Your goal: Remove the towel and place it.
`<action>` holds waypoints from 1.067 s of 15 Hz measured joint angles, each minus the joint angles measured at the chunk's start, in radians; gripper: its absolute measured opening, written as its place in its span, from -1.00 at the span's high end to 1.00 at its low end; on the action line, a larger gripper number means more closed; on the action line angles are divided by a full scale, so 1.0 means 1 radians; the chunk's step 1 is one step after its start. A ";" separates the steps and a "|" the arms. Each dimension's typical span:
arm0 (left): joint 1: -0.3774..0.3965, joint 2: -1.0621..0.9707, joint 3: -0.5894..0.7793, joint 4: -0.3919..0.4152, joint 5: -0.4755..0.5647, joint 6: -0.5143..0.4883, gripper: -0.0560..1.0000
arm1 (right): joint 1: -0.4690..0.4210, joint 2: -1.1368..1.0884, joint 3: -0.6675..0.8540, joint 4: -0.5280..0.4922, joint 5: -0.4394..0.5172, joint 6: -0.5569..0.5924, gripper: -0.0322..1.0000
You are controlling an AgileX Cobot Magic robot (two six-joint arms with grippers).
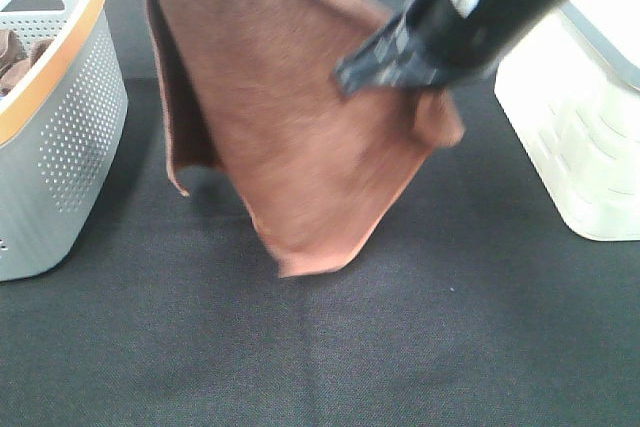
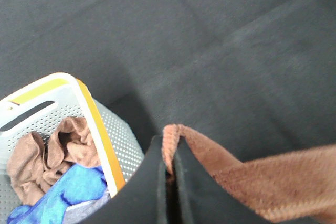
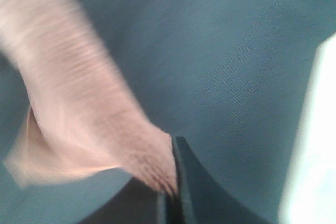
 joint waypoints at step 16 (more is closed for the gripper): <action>0.237 0.262 0.000 0.117 -0.920 -0.092 0.89 | -0.456 0.267 -0.140 -0.026 -0.951 -0.096 0.94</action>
